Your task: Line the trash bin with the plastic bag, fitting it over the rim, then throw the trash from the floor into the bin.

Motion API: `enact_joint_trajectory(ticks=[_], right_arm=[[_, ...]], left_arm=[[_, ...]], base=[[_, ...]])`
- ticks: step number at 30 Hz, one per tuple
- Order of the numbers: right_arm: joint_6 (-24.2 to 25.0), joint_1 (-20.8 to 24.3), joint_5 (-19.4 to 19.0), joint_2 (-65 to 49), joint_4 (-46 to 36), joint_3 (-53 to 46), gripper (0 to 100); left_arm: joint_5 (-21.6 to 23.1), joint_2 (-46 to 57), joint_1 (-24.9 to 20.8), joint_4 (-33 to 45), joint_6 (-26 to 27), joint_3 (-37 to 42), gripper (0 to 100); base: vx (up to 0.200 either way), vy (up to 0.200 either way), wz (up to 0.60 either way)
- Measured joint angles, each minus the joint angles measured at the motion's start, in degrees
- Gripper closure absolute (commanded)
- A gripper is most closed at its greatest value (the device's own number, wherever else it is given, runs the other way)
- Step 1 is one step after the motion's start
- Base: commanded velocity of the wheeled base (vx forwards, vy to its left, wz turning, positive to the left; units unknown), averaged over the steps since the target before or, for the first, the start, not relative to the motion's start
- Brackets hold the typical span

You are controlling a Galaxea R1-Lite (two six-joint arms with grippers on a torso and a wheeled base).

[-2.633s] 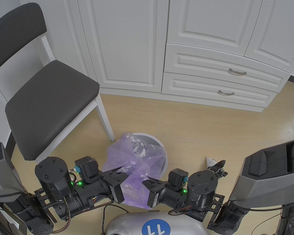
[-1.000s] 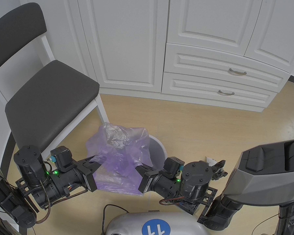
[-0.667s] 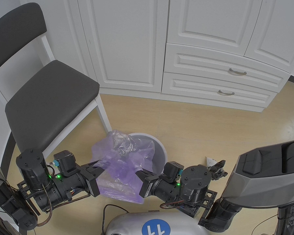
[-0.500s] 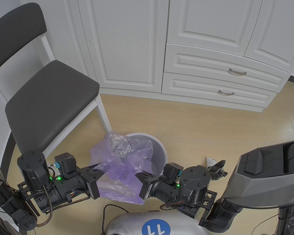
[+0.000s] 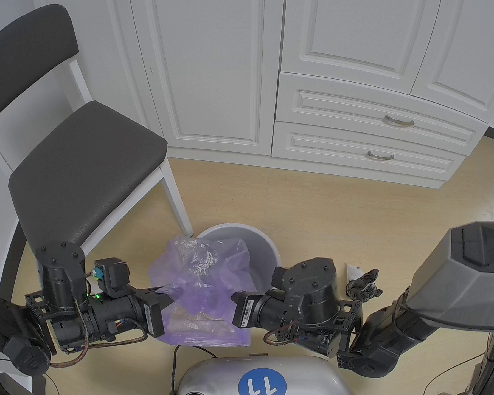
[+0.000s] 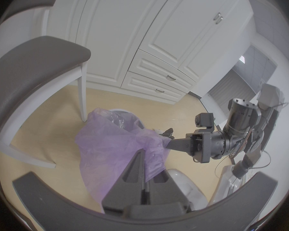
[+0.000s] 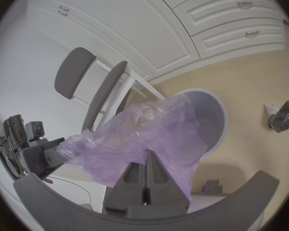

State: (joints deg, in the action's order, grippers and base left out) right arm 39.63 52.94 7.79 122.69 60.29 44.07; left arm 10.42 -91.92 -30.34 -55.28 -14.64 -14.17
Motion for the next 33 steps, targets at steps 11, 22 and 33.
enact_joint_trajectory(ticks=[11, 22, 33], right_arm=[[2.8, -2.8, 0.2, 0.9, -9.9, 7.4, 100], [5.5, -10.8, 0.1, 7.6, -20.9, 18.2, 100], [5.1, -17.9, 0.3, 9.1, -25.2, 22.0, 100]], left_arm=[[2.1, -3.5, 0.9, 3.6, -7.2, -7.6, 100], [2.4, -16.6, 1.5, 4.1, -12.9, -20.7, 100], [2.2, -27.7, 0.2, 6.8, -17.3, -37.9, 100]], base=[[0.000, 0.000, 0.00], [0.000, 0.000, 0.00], [0.000, 0.000, 0.00]])
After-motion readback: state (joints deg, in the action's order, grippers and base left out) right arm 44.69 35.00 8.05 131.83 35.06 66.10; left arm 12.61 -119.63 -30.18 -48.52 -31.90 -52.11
